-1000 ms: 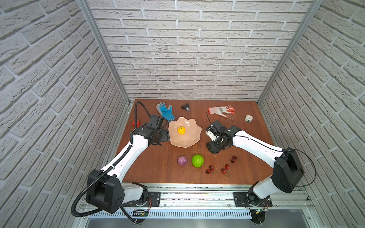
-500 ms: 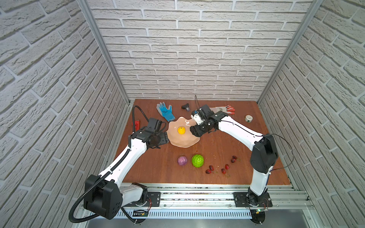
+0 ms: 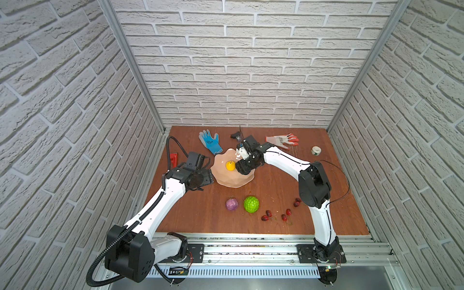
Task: Place and organize the fake fruits in the fruit bowl
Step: 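Lift the avocado with the right gripper and carry it over the bowl, then lower the avocado into the bowl beside the pear with the right gripper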
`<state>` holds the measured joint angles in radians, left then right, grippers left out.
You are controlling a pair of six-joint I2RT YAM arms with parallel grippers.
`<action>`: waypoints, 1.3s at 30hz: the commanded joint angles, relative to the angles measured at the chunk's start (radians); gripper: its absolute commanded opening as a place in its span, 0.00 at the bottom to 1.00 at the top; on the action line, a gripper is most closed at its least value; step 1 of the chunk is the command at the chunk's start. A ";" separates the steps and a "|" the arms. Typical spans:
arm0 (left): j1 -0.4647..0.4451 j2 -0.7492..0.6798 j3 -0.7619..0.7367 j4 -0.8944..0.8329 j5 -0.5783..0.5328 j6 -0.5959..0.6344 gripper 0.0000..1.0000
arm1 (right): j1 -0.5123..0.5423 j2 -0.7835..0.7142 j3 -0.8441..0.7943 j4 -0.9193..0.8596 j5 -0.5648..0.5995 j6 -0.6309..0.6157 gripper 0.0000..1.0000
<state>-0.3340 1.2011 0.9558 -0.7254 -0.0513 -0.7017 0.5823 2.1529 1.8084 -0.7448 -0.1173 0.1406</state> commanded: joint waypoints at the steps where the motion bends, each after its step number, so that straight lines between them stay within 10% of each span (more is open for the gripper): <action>1: 0.008 -0.029 -0.011 0.009 -0.010 -0.004 0.80 | -0.001 0.009 0.030 0.044 0.008 0.006 0.47; 39: 0.010 -0.015 0.003 0.001 -0.028 -0.001 0.80 | 0.001 0.133 0.134 0.049 0.122 0.007 0.58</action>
<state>-0.3302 1.1839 0.9558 -0.7292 -0.0635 -0.7040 0.5827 2.2810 1.9099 -0.6937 -0.0139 0.1577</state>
